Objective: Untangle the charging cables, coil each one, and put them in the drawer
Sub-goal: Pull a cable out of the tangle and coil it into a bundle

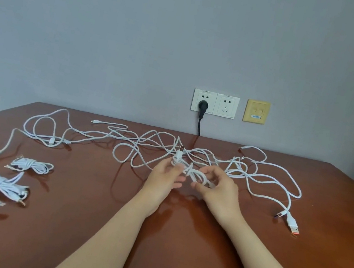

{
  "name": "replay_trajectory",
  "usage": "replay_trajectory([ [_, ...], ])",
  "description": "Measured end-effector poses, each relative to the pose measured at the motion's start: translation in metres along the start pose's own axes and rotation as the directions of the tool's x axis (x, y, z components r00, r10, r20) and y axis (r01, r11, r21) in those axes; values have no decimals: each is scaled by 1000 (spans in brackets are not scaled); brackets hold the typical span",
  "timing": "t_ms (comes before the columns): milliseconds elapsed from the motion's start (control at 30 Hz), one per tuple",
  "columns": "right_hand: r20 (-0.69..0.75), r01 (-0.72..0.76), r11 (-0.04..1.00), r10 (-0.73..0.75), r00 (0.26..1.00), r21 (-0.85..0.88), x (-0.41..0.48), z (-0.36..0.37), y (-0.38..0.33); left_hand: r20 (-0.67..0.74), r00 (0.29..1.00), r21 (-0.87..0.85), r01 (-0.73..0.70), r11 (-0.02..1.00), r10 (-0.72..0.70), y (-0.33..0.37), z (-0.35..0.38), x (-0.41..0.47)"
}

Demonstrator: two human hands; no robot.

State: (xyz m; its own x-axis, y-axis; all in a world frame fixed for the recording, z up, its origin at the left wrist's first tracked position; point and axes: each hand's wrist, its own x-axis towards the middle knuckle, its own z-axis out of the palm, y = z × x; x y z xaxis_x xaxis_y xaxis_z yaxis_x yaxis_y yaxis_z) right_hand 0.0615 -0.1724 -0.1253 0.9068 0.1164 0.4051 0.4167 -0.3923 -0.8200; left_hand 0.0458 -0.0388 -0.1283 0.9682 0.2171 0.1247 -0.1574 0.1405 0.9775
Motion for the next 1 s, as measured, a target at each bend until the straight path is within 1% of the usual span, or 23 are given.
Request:
replay_trajectory([
  [133,12,115,990,-114,993,-86,-9,6,-6,-38,998,-20,-41,999,41,2,-7,-8],
  [233,7,193,972,-194,981,-136,-15,10,-11,-76,995,18,-56,998,57,2,-15,-14],
  [433,27,257,953,-256,966,-158,-27,25,-24,-155,986,72,-45,996,56,3,-35,-26],
  [500,42,280,948,-277,960,-150,-32,33,-30,-221,973,129,-33,991,61,4,-44,-31],
  [567,72,302,943,-295,953,-140,-39,42,-36,-285,954,256,-15,967,90,7,-54,-38],
  [667,150,331,932,-310,939,-144,-48,54,-44,-323,935,457,15,889,150,15,-69,-54],
  [733,196,356,924,-326,925,-141,-55,60,-50,-325,932,550,51,834,158,21,-79,-68],
  [800,239,360,926,-326,915,-114,-63,65,-57,-335,932,594,96,799,137,25,-89,-83],
  [867,286,356,931,-321,903,-79,-73,68,-64,-346,929,603,114,789,130,28,-100,-98],
  [1000,344,330,944,-316,884,18,-91,73,-78,-411,897,557,107,824,162,32,-117,-126],
])
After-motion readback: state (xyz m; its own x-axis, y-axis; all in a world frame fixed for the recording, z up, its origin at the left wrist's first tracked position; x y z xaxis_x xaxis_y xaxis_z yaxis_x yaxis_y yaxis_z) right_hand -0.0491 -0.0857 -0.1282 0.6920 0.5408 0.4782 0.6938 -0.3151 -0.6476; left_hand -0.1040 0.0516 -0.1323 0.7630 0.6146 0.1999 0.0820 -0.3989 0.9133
